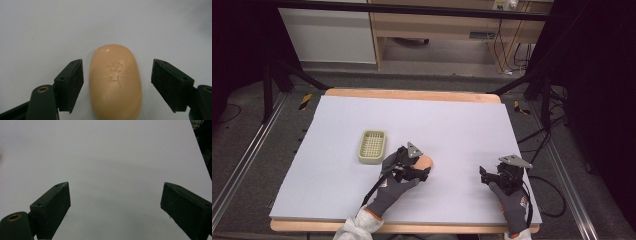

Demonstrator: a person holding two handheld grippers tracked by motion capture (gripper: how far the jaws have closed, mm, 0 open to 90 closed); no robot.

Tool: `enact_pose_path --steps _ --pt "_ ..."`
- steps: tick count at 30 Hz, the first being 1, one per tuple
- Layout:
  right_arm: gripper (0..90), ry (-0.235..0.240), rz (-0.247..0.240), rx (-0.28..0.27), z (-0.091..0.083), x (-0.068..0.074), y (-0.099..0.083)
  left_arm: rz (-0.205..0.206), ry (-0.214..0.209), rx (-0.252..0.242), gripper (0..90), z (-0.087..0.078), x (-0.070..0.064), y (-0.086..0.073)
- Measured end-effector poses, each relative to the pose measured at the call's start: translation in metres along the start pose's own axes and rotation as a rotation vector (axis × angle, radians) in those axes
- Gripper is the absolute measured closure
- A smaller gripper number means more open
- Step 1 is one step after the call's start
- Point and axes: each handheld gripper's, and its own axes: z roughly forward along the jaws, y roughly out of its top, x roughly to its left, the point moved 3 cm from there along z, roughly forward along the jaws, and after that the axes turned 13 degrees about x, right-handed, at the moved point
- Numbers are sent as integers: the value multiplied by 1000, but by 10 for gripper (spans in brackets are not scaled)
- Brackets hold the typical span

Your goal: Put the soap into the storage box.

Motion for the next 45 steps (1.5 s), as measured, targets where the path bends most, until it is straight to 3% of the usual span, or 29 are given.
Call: enact_pose_path --steps 24,45 --pt "94 1 -5 10 1 0 0 -1 8 67 296 24 0 -6" --pt "94 4 -3 16 2 1 0 -7 26 75 318 24 -2 -5"
